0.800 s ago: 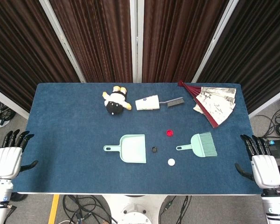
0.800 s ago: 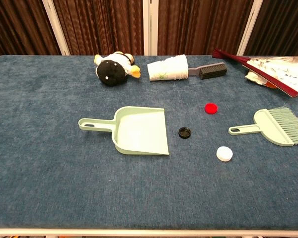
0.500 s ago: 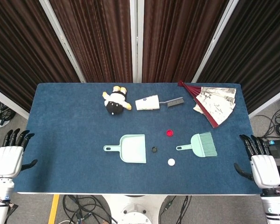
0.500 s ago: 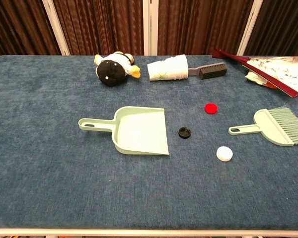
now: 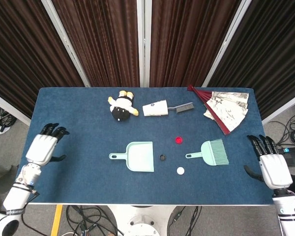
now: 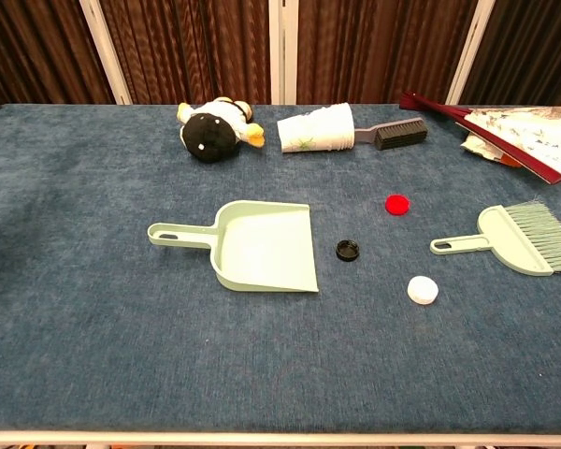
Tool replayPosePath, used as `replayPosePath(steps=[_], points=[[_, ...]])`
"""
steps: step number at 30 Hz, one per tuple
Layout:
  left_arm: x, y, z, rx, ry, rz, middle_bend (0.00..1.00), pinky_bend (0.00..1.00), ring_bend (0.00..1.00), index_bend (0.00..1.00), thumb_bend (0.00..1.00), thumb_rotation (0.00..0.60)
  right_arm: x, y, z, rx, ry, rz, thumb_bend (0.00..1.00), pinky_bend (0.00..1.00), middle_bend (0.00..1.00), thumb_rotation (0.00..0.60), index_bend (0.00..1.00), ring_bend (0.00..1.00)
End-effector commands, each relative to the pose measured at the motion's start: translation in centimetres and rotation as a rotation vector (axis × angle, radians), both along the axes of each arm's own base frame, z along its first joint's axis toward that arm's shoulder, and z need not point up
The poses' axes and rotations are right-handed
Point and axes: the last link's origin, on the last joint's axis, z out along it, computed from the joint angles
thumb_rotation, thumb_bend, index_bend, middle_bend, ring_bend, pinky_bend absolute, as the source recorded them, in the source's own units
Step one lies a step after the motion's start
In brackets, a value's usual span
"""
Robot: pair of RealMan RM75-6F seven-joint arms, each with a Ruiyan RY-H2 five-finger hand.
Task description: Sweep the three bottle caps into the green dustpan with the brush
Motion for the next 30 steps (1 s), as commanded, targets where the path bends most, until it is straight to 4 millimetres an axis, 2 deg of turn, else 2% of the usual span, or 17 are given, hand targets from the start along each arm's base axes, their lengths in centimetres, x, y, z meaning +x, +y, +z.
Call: replayPosePath(steps=[1,8,14,20,30], points=[[1.5,1.3,-1.5,-0.022,-0.036,-0.028,0.21,0.12,0.11,0.28,0.07,0.600,0.8,-2.7,-3.1,0.131,0.002,0.022,0.22,0.00,0.20,0.600,0.10,0.00],[2.4,1.1,-1.9,-0.009,-0.050,-0.062,0.21,0.12,0.11,0.28,0.07,0.600,2.8,-7.7,-10.5,0.317,0.119,0.071,0.22,0.00,0.31,0.600,0.27,0.00],[2.1,0.7,-1.8,-0.007,-0.063,-0.050,0.21,0.12,0.11,0.28,0.07,0.600,4.1,-10.1,-15.2,0.368,0.238,0.125,0.22,0.00,0.33,0.600,0.32,0.00],[1.9,0.5,-2.4,-0.033,-0.070,-0.034,0.21,0.12,0.11,0.28,0.07,0.600,4.3,-10.0,-17.3,0.344,0.301,0.166,0.22,0.02,0.37,0.600,0.36,0.03],[1.8,0.5,-3.1,-0.057,-0.081,-0.025,0.21,0.12,0.11,0.27,0.07,0.600,3.3,-9.5,-18.0,0.303,0.364,0.184,0.23,0.03,0.41,0.600,0.42,0.05]])
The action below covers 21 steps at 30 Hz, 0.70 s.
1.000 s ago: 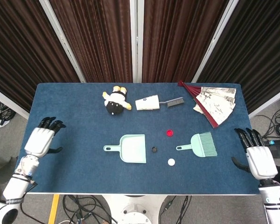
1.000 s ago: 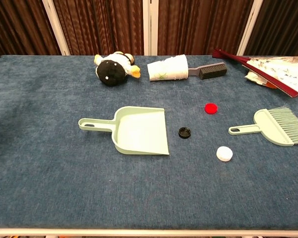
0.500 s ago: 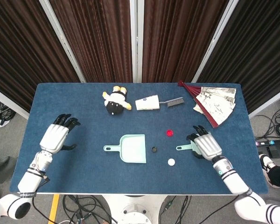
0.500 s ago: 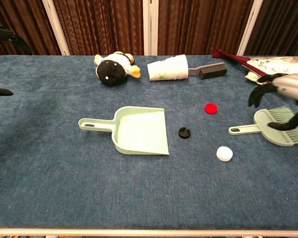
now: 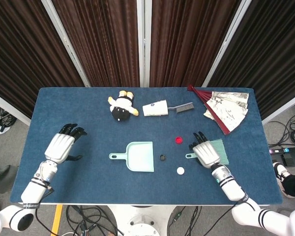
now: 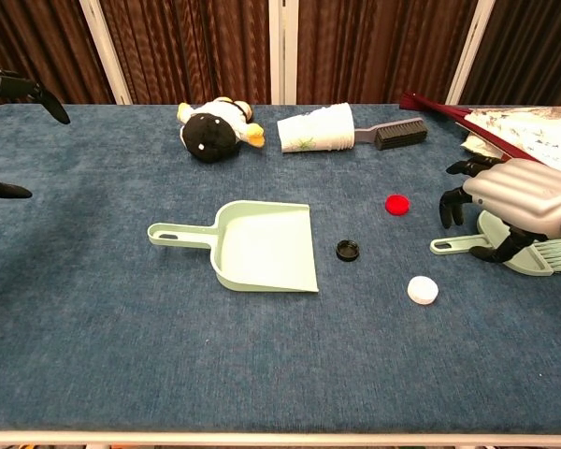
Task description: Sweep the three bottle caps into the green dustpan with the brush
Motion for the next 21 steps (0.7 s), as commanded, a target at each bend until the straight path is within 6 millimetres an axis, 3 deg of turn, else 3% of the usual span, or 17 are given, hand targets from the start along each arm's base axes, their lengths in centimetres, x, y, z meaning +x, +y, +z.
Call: replayPosePath(steps=[1,11,17,21], points=[[0.0,0.0,0.0,-0.001,0.000,0.001,0.21,0.12,0.11,0.27,0.07,0.600,-0.2,0.1,-0.2,-0.002,0.006,-0.001,0.22,0.03,0.41,0.600,0.42,0.05],[-0.2,0.0,-0.1,-0.004,-0.001,0.011,0.21,0.12,0.11,0.26,0.07,0.600,-0.7,0.1,-0.7,0.008,0.015,-0.014,0.23,0.03,0.42,0.600,0.47,0.08],[-0.1,0.4,-0.4,-0.024,0.011,0.009,0.21,0.12,0.11,0.26,0.07,0.600,-0.7,-0.1,-0.6,0.001,0.018,-0.011,0.32,0.06,0.49,0.600,0.60,0.15],[0.6,0.9,-1.1,-0.065,0.016,0.009,0.21,0.12,0.11,0.26,0.07,0.600,-0.4,-0.6,0.5,-0.028,-0.043,-0.032,0.33,0.08,0.52,0.600,0.64,0.18]])
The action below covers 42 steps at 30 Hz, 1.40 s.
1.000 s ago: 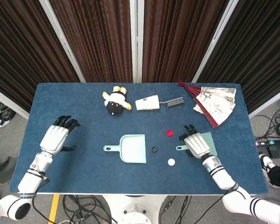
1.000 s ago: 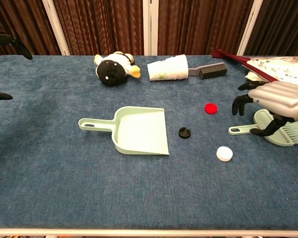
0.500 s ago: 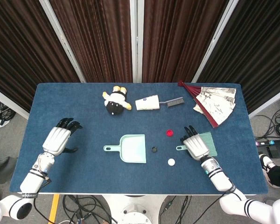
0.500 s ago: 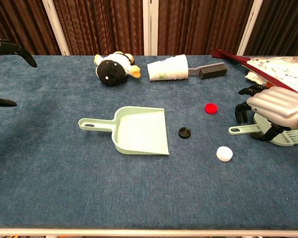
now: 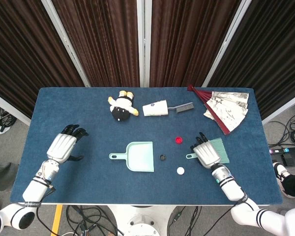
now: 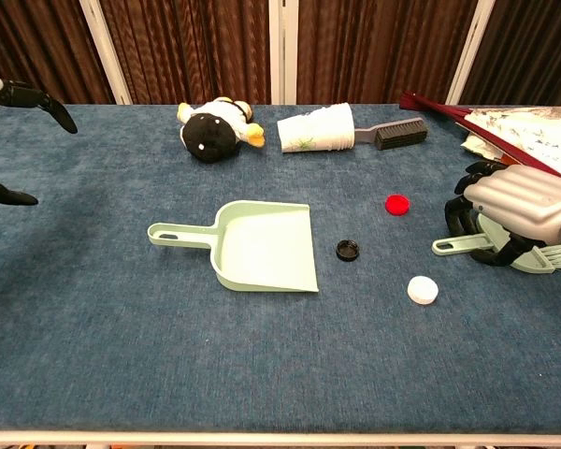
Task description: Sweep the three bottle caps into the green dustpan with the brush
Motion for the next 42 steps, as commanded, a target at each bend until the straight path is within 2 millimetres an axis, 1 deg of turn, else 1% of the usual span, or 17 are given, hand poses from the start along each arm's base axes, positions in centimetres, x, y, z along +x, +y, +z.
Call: replayPosePath(steps=[1,9,11,13,16,18,21,28,31,34,42], points=[[0.7,0.5,-0.6,-0.035,0.001,-0.006,0.21,0.12,0.11,0.26,0.07,0.600,0.3,-0.5,1.2,-0.025,-0.059,-0.021,0.33,0.08,0.53,0.600,0.64,0.18],[3.9,2.2,-4.2,-0.158,0.027,-0.021,0.21,0.13,0.11,0.26,0.07,0.600,1.8,-2.8,6.4,-0.110,-0.240,-0.071,0.35,0.09,0.53,0.600,0.65,0.19],[4.7,2.1,-5.1,-0.182,0.031,-0.016,0.23,0.14,0.12,0.28,0.07,0.600,2.0,-3.4,7.6,-0.127,-0.261,-0.073,0.35,0.09,0.53,0.600,0.65,0.19],[5.5,1.9,-6.0,-0.193,0.024,-0.014,0.25,0.15,0.15,0.29,0.07,0.600,2.3,-3.8,8.6,-0.145,-0.269,-0.066,0.35,0.09,0.53,0.600,0.65,0.19],[6.1,1.6,-7.4,-0.198,0.028,-0.005,0.29,0.17,0.20,0.33,0.07,0.600,2.6,-4.1,9.5,-0.156,-0.282,-0.063,0.35,0.09,0.53,0.600,0.65,0.19],[6.3,1.4,-8.1,-0.202,0.028,0.013,0.31,0.20,0.22,0.34,0.07,0.600,2.8,-4.2,9.8,-0.159,-0.283,-0.059,0.35,0.09,0.53,0.600,0.65,0.19],[6.6,1.4,-9.1,-0.206,0.030,0.039,0.31,0.22,0.23,0.34,0.08,0.600,2.8,-4.2,10.0,-0.159,-0.280,-0.056,0.35,0.09,0.53,0.600,0.65,0.19],[7.8,1.4,-11.0,-0.214,0.019,0.089,0.33,0.25,0.24,0.36,0.10,0.600,2.2,-4.0,9.7,-0.146,-0.286,-0.075,0.35,0.09,0.53,0.600,0.65,0.19],[8.4,1.3,-11.6,-0.208,-0.004,0.101,0.36,0.26,0.27,0.39,0.12,0.600,1.8,-3.9,9.6,-0.142,-0.285,-0.082,0.35,0.09,0.53,0.600,0.65,0.19],[8.6,1.5,-12.2,-0.204,-0.014,0.111,0.40,0.29,0.31,0.43,0.15,0.600,1.6,-3.9,9.7,-0.142,-0.289,-0.085,0.35,0.09,0.53,0.600,0.65,0.19],[8.5,1.8,-12.9,-0.191,-0.013,0.133,0.44,0.32,0.35,0.47,0.19,0.600,1.2,-3.7,9.9,-0.143,-0.298,-0.095,0.35,0.09,0.53,0.600,0.65,0.19]])
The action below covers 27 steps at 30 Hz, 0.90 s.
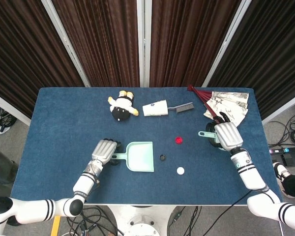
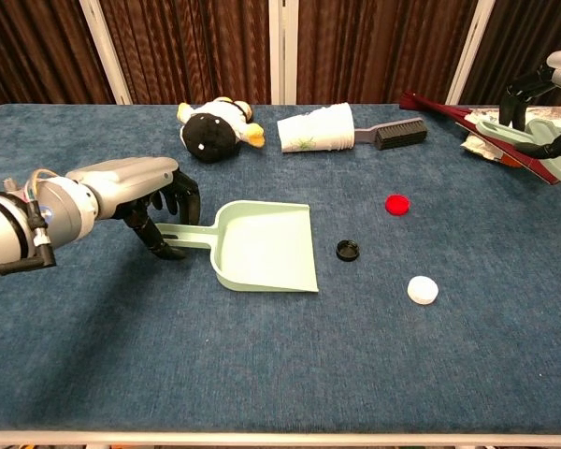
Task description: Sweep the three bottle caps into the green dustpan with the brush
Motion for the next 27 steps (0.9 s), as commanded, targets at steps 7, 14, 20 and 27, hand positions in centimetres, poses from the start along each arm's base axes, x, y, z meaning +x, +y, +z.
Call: replayPosePath(steps=[7,14,20,27], points=[[-0.1,0.0,-0.3,-0.007,0.008,0.000,0.45,0.32,0.35,0.48,0.23,0.600,-0.2,0.1,0.0,0.001,-0.006,-0.002,0.35,0.09,0.53,0.600,0.65,0.19],[-0.1,0.1,-0.6,-0.004,-0.002,0.000,0.53,0.34,0.41,0.56,0.30,0.600,-0.4,0.3,-0.2,0.008,-0.008,-0.005,0.35,0.09,0.53,0.600,0.65,0.19],[0.0,0.3,-0.3,0.010,-0.005,-0.017,0.57,0.35,0.44,0.60,0.32,0.600,0.2,0.1,-1.1,0.036,-0.082,-0.003,0.38,0.09,0.53,0.600,0.65,0.19],[0.2,0.5,0.0,-0.006,0.004,-0.055,0.58,0.35,0.46,0.61,0.34,0.600,3.4,-1.6,-4.8,0.182,-0.271,0.031,0.45,0.09,0.54,0.600,0.67,0.19]])
